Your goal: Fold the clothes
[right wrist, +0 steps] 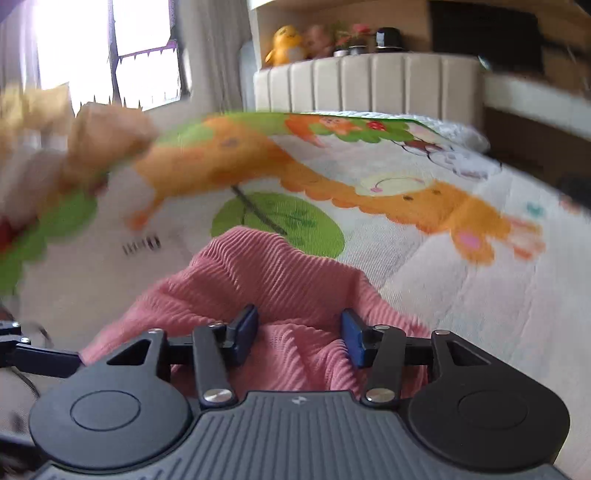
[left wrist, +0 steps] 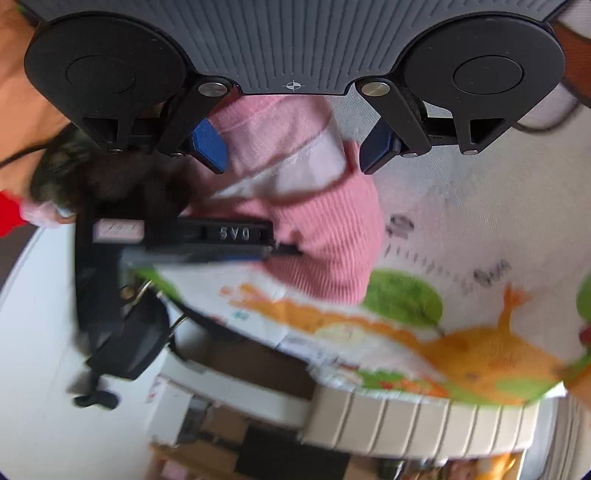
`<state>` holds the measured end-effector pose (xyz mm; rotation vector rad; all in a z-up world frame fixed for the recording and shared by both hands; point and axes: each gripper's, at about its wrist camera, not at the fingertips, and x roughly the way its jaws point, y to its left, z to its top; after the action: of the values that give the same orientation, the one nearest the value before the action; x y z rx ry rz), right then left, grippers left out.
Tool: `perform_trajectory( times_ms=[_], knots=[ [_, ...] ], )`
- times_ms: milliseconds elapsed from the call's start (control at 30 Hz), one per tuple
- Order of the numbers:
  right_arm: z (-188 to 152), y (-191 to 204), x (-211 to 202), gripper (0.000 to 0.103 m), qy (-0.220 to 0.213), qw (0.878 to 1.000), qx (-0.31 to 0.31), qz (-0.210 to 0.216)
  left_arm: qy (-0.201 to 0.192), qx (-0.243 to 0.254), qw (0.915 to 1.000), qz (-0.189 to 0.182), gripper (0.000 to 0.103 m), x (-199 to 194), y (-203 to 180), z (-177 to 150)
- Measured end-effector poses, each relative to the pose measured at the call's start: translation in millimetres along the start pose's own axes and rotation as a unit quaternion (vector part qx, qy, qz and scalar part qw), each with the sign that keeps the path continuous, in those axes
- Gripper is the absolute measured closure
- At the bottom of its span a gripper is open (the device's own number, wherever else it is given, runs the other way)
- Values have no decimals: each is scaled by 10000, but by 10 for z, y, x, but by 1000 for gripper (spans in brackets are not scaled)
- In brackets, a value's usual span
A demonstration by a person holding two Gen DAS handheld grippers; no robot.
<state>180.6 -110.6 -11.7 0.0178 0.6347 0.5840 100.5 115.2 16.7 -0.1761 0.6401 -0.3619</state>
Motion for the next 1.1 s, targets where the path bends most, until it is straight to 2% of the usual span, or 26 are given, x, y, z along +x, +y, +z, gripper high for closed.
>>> perform_trajectory(
  times_ms=[67,133,200,233,300,333,400,467,567,733,867,933,1100],
  knots=[
    [19,-18,-204,55,-146,9999,-18,-15,-274,-61,9995,-120,11,-143,29,80],
    [-15,19,-406,54,-285,9989,-367,-115,-555,-258,9980,-176,11,-180,63,202],
    [-119,70,-505,49,-169,9982,-572,-66,-672,-371,9969,-187,12,-88,45,282],
    [-201,86,-490,49,14,9982,-604,-42,-636,-415,9969,-198,12,-1,32,304],
    [-371,68,-429,47,318,9977,-590,-51,-296,-438,9984,-199,18,271,6,281],
    [-433,36,-414,45,394,9979,-518,-43,-69,-427,9989,-162,18,421,-9,247],
    [-470,-55,-436,41,394,9989,-258,48,109,-184,9997,109,17,582,-71,162],
    [-439,-114,-427,40,499,9986,-113,153,164,27,9995,251,17,600,-119,124],
    [-385,-146,-383,37,711,9970,-136,260,245,76,9993,264,19,533,-137,155],
    [-310,-148,-333,34,1042,9936,-280,333,241,-95,9991,350,19,426,-73,343],
    [-162,-180,-372,31,1200,9910,-324,489,247,-183,9980,557,19,515,64,560],
    [21,-182,-488,31,1001,9925,-432,558,343,-199,9972,638,20,588,125,623],
    [554,-118,-564,31,48,9973,-645,341,757,21,9946,709,19,801,104,528]
  ],
)
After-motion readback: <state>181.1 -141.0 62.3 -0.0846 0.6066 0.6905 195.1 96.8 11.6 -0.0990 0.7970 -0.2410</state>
